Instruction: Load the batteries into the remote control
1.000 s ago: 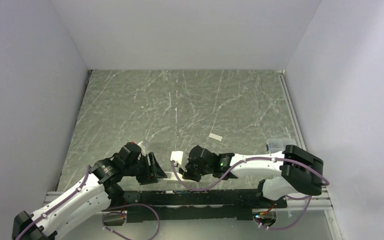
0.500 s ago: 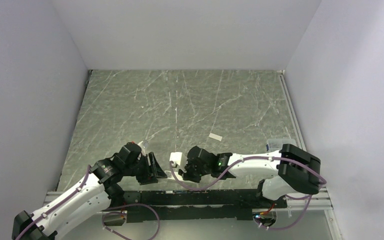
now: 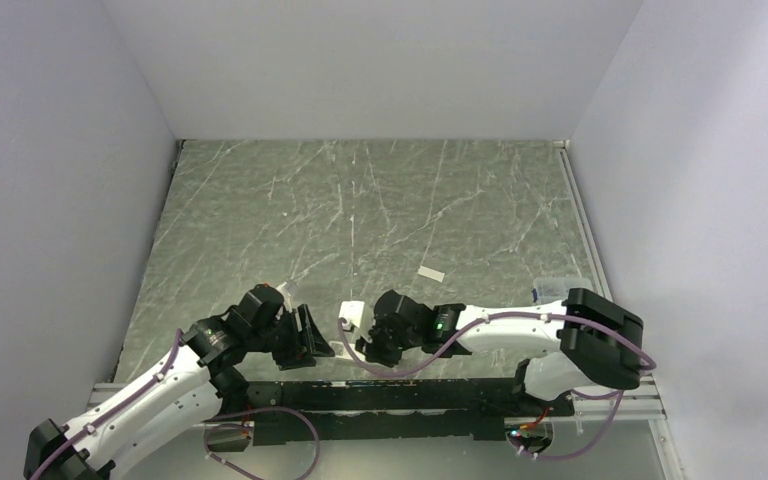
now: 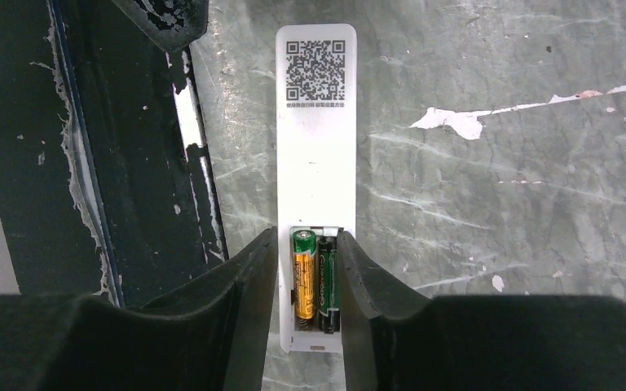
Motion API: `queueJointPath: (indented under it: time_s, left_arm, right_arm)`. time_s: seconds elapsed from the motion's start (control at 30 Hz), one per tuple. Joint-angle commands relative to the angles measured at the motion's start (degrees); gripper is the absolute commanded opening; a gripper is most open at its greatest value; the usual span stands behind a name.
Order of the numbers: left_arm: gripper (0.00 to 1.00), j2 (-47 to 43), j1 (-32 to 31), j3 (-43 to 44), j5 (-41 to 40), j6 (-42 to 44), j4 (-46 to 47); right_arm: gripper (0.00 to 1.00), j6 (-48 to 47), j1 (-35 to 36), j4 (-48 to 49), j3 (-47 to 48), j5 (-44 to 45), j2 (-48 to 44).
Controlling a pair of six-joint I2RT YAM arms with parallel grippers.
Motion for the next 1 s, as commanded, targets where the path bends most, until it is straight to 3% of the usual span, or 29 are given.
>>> queueJointPath:
  time_s: [0.0,0.33,0.97]
  left_arm:
    - [0.63,0.1,-0.2,0.9,0.5,1.3,1.3]
    - [0.6,3.1,-0.3,3.9,1.3,4.4,1.4]
    - [0.55,13.0,-0.3,12.3,4.4,11.5,4.4]
  right_arm:
    - [0.36,2.1,0.2,-1.1,2.2,1.9,-4.1]
    - [0.37,13.2,0.2,-5.2,-0.2,9.7,-13.2]
    - [0.38,47.6,0.1,-14.7,-6.6,21.0,-28.4]
